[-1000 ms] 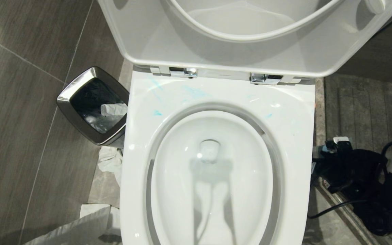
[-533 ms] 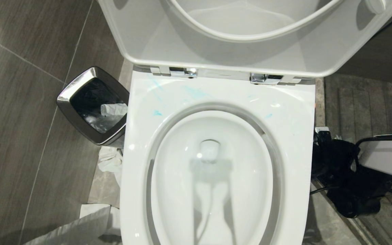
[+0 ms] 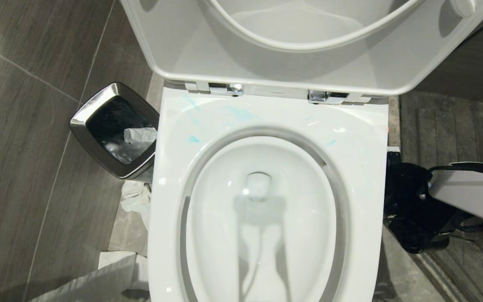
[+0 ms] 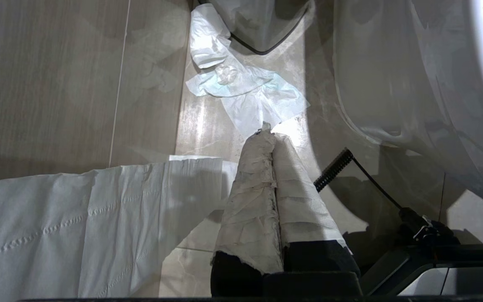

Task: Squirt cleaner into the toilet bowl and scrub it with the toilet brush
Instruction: Pour in the cleaning agent

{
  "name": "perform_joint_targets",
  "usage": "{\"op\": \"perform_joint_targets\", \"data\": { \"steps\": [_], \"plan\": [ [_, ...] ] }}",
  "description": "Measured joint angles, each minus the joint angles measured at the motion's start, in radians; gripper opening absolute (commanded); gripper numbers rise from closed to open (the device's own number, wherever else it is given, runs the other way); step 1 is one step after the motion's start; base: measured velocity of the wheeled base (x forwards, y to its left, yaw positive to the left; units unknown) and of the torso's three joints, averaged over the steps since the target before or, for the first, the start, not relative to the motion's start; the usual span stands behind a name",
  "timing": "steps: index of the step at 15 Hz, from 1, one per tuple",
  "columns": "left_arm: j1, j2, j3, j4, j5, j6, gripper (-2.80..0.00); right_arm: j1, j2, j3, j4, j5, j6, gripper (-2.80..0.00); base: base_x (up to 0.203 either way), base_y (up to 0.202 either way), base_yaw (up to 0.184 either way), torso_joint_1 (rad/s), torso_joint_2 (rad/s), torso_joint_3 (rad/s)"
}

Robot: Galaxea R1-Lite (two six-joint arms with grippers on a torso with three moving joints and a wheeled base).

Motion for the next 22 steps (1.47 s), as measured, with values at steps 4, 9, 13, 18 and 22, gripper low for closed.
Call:
{"op": "perform_joint_targets", "data": {
  "steps": [4,9,13,18,22],
  "plan": [
    [0.000,0.000,0.000,0.000,0.000,0.000,-2.80,-0.003,0.019,-0.038,0.000,-0.041,-0.030,0.00,0.000,0.000,0.000,0.000,0.00,0.000],
    [0.000,0.000,0.000,0.000,0.000,0.000,-2.80,-0.029,0.016,-0.054,0.000,-0.060,-0.062,0.00,0.000,0.000,0.000,0.000,0.00,0.000],
    [0.000,0.000,0.000,0.000,0.000,0.000,-2.80,-0.059,0.008,-0.054,0.000,-0.060,-0.073,0.00,0.000,0.000,0.000,0.000,0.00,0.000],
    [0.000,0.000,0.000,0.000,0.000,0.000,-2.80,-0.043,0.005,-0.054,0.000,-0.049,-0.064,0.00,0.000,0.000,0.000,0.000,0.00,0.000],
    [0.000,0.000,0.000,0.000,0.000,0.000,-2.80,-0.025,0.016,-0.066,0.000,0.009,-0.069,0.00,0.000,0.000,0.000,0.000,0.00,0.000]
  ]
}}
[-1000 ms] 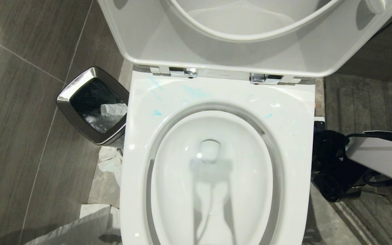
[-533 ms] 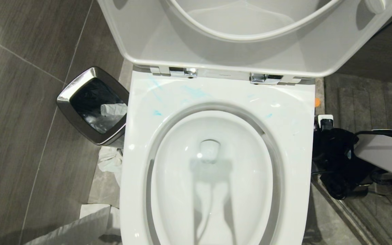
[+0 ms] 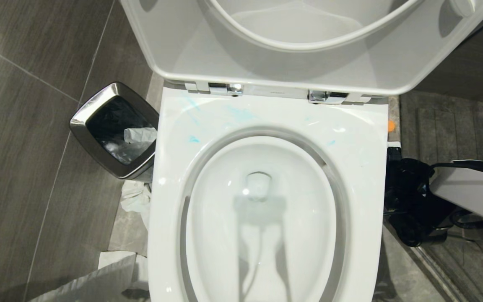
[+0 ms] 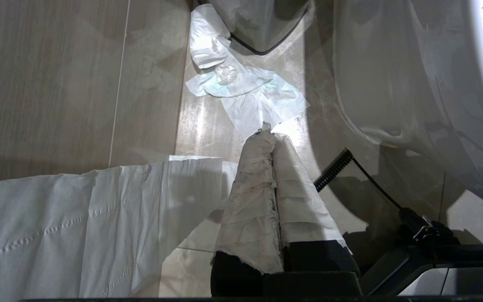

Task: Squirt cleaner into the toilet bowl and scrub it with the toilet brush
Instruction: Pour in the cleaning agent

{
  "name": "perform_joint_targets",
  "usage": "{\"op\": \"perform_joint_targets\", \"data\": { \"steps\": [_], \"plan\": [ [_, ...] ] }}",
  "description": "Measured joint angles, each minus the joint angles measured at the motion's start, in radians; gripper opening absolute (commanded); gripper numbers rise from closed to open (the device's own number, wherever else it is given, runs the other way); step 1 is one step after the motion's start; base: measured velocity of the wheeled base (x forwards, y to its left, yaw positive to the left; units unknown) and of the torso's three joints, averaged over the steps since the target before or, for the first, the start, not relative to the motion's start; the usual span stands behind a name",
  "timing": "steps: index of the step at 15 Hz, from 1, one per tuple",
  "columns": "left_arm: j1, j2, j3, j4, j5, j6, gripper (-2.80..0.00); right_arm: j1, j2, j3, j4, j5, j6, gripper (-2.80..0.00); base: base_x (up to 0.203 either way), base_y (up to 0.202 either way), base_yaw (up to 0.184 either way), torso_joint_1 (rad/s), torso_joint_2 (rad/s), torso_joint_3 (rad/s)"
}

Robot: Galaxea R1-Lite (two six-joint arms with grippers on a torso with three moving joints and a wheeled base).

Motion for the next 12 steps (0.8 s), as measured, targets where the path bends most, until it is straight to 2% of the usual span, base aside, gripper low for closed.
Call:
{"op": "perform_joint_targets", "data": {
  "steps": [4,12],
  "plan": [
    [0.000,0.000,0.000,0.000,0.000,0.000,-2.80,0.008,0.026,-0.057,0.000,0.005,-0.037,0.00,0.000,0.000,0.000,0.000,0.00,0.000],
    [0.000,0.000,0.000,0.000,0.000,0.000,-2.80,0.045,0.041,-0.076,0.000,0.023,-0.026,0.00,0.000,0.000,0.000,0.000,0.00,0.000]
  ]
}}
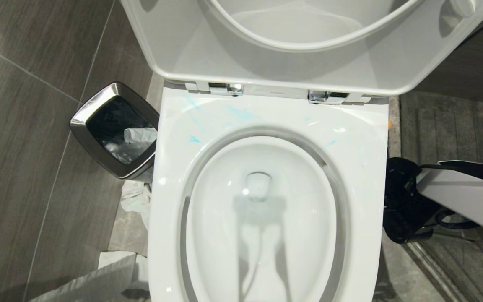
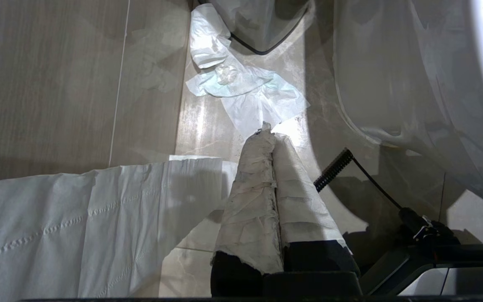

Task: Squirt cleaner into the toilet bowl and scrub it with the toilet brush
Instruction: Pour in the cleaning agent

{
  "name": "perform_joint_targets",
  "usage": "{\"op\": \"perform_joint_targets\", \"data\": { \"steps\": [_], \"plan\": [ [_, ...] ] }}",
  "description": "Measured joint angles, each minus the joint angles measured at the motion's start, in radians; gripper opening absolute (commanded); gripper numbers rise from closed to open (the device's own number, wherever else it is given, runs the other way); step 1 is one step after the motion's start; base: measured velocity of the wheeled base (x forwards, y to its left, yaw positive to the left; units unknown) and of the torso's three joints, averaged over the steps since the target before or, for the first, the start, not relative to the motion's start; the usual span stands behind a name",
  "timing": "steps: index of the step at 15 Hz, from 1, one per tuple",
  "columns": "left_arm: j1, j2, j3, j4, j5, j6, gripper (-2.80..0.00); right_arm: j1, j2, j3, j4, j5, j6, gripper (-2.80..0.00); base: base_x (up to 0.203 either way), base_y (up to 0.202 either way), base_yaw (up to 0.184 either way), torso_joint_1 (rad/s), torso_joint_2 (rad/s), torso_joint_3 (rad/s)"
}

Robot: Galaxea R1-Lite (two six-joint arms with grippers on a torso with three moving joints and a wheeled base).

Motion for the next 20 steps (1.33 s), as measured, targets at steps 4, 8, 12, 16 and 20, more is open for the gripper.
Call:
{"op": "perform_joint_targets", "data": {
  "steps": [4,8,12,16,20],
  "plan": [
    [0.000,0.000,0.000,0.000,0.000,0.000,-2.80,0.012,0.002,0.000,0.000,0.009,0.009,0.00,0.000,0.000,0.000,0.000,0.00,0.000],
    [0.000,0.000,0.000,0.000,0.000,0.000,-2.80,-0.012,0.002,-0.015,0.000,0.003,0.004,0.00,0.000,0.000,0.000,0.000,0.00,0.000],
    [0.000,0.000,0.000,0.000,0.000,0.000,-2.80,-0.051,0.002,-0.043,0.000,0.000,-0.008,0.00,0.000,0.000,0.000,0.000,0.00,0.000],
    [0.000,0.000,0.000,0.000,0.000,0.000,-2.80,-0.080,-0.006,-0.045,0.001,0.001,-0.026,0.00,0.000,0.000,0.000,0.000,0.00,0.000],
    [0.000,0.000,0.000,0.000,0.000,0.000,-2.80,-0.085,-0.011,-0.044,0.000,0.002,-0.033,0.00,0.000,0.000,0.000,0.000,0.00,0.000]
  ]
}}
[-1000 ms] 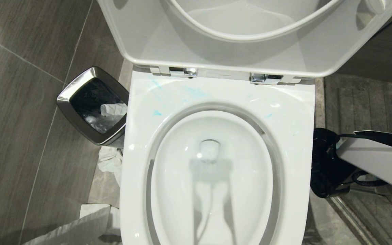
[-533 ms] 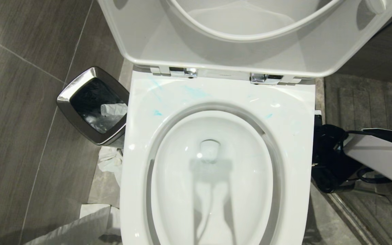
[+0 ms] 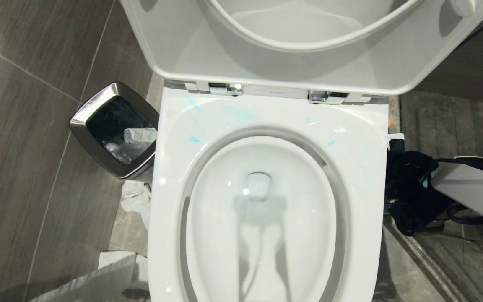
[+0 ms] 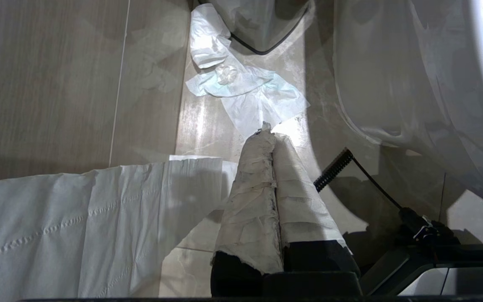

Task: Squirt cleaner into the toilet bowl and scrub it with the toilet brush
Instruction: Pour in the cleaning agent

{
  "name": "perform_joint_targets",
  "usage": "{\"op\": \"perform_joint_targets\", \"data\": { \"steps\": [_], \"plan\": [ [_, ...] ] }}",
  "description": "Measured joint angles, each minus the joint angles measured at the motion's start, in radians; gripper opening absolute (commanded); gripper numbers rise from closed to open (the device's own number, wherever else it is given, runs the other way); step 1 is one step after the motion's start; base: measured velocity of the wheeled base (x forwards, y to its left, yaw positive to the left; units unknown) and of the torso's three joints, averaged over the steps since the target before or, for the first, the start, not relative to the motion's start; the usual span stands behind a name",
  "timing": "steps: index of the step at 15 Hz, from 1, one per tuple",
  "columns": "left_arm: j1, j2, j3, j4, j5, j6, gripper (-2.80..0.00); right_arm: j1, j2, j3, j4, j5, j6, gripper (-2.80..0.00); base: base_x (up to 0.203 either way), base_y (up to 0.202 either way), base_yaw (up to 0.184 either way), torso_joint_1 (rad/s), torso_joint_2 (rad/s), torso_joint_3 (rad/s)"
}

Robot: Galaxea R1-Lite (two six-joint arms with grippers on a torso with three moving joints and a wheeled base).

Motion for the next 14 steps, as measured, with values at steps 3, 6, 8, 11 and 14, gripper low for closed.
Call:
{"op": "perform_joint_targets", "data": {
  "steps": [3,6,8,11,14],
  "plan": [
    [0.000,0.000,0.000,0.000,0.000,0.000,-2.80,0.000,-0.005,0.009,0.000,-0.002,-0.006,0.00,0.000,0.000,0.000,0.000,0.00,0.000],
    [0.000,0.000,0.000,0.000,0.000,0.000,-2.80,0.004,0.002,0.011,0.000,0.004,0.002,0.00,0.000,0.000,0.000,0.000,0.00,0.000],
    [0.000,0.000,0.000,0.000,0.000,0.000,-2.80,0.009,0.020,0.000,0.000,0.011,0.006,0.00,0.000,0.000,0.000,0.000,0.00,0.000],
    [0.000,0.000,0.000,0.000,0.000,0.000,-2.80,0.011,0.051,-0.046,0.000,0.060,0.009,0.00,0.000,0.000,0.000,0.000,0.00,0.000],
    [0.000,0.000,0.000,0.000,0.000,0.000,-2.80,0.011,0.075,-0.103,0.000,0.093,0.009,0.00,0.000,0.000,0.000,0.000,0.00,0.000]
  ]
}}
